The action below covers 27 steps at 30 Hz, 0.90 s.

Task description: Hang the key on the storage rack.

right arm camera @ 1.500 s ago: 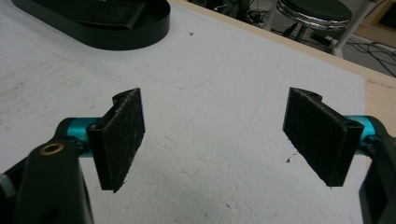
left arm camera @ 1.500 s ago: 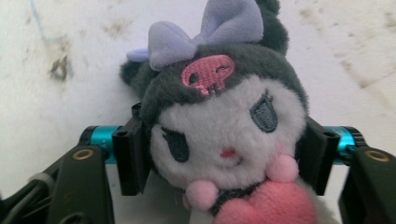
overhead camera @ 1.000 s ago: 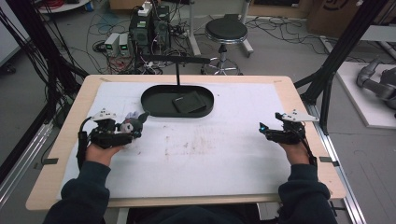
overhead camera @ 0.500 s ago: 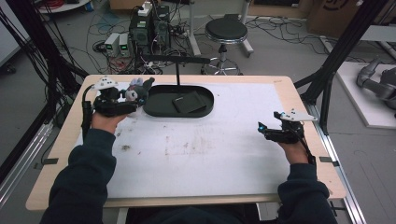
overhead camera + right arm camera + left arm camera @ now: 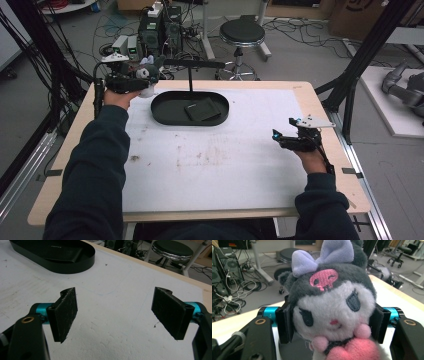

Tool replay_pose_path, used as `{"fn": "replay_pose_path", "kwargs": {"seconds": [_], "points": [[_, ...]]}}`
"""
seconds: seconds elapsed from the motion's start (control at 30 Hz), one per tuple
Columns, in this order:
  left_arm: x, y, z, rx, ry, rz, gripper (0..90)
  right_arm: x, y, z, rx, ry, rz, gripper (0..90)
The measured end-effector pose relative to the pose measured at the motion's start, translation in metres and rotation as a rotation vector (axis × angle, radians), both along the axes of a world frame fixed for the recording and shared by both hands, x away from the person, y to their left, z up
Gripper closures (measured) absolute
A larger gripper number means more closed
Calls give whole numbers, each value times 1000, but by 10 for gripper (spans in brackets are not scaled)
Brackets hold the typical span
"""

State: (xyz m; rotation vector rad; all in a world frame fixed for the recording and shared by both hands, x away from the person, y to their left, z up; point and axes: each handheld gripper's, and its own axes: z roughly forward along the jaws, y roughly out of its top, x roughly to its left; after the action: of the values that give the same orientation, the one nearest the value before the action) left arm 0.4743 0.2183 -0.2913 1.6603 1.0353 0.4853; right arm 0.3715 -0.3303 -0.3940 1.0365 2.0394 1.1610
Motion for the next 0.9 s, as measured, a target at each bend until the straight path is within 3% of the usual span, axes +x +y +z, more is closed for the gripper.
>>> {"fn": "replay_pose_path", "kwargs": {"seconds": [0.17,0.53,0.9], "points": [[14,0,-2,-11,20,15,358,-1,-3,1,10,-2,-2,213],[32,10,-14,-122,16,68,358,-3,-4,1,16,4,-2,213],[38,6,-13,-142,9,51,357,-2,-3,0,14,10,2,214]]}}
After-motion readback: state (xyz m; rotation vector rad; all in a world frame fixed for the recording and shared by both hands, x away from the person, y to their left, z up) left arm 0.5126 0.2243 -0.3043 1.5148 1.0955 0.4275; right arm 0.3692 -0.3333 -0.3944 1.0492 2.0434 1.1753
